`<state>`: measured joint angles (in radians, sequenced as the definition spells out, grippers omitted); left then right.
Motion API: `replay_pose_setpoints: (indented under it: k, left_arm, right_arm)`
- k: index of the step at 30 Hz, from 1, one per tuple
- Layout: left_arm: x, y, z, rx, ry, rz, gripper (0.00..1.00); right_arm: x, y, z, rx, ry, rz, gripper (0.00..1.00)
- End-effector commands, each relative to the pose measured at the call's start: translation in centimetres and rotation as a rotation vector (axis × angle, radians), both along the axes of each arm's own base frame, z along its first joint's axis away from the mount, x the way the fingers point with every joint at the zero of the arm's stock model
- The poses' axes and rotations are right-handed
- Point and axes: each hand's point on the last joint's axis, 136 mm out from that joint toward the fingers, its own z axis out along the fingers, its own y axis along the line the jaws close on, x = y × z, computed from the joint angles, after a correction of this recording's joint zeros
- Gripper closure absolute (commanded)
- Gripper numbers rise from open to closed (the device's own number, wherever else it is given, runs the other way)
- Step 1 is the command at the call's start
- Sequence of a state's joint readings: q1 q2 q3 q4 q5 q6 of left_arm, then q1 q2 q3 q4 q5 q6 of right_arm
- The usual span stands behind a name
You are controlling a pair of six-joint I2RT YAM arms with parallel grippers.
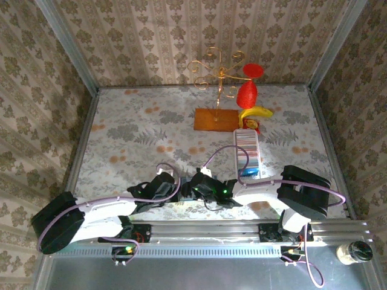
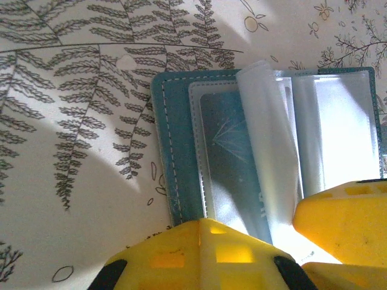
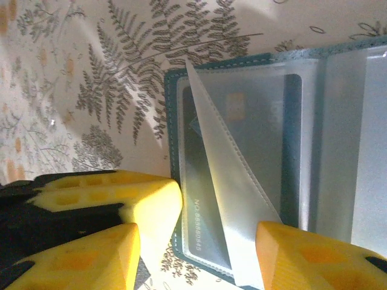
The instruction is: Put the credit cards into the card holder
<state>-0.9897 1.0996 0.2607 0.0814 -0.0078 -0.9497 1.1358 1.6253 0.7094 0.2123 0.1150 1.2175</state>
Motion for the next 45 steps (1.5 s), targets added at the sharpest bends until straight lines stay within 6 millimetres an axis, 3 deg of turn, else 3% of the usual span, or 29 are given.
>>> replay_pose_setpoints:
  k: [1, 9, 24, 30, 38, 45]
  left_arm:
    - [-0.3, 1.1, -0.5, 0.026, 0.004, 0.031, 1.00]
    - [0.1, 2.2, 1.1, 0.019, -0.059, 0.062, 0.80]
    - [0.6, 8.5, 3.3, 0.054, -0.163, 0.275, 0.83]
    - [0.8, 10.3, 4.2, 0.065, -0.200, 0.341, 0.75]
    - [0.8, 11.2, 5.7, 0.074, -0.181, 0.376, 0.68]
    - [1.0, 13.4, 7.8, 0.153, -0.223, 0.422, 0.61]
  right_arm:
    - [0.2, 0.7, 0.4, 0.050, -0.004, -0.012, 0.46]
    - [0.1, 0.7, 0.1, 0.041, 0.001, -0.014, 0.47]
    - [0.2, 3.0, 1.5, 0.087, -0.017, 0.040, 0.47]
    - [0.2, 4.3, 2.1, 0.110, -0.022, 0.064, 0.46]
    - [0.3, 5.9, 2.4, 0.140, -0.020, 0.090, 0.46]
    - [0.2, 9.0, 4.4, 0.225, -0.045, 0.164, 0.45]
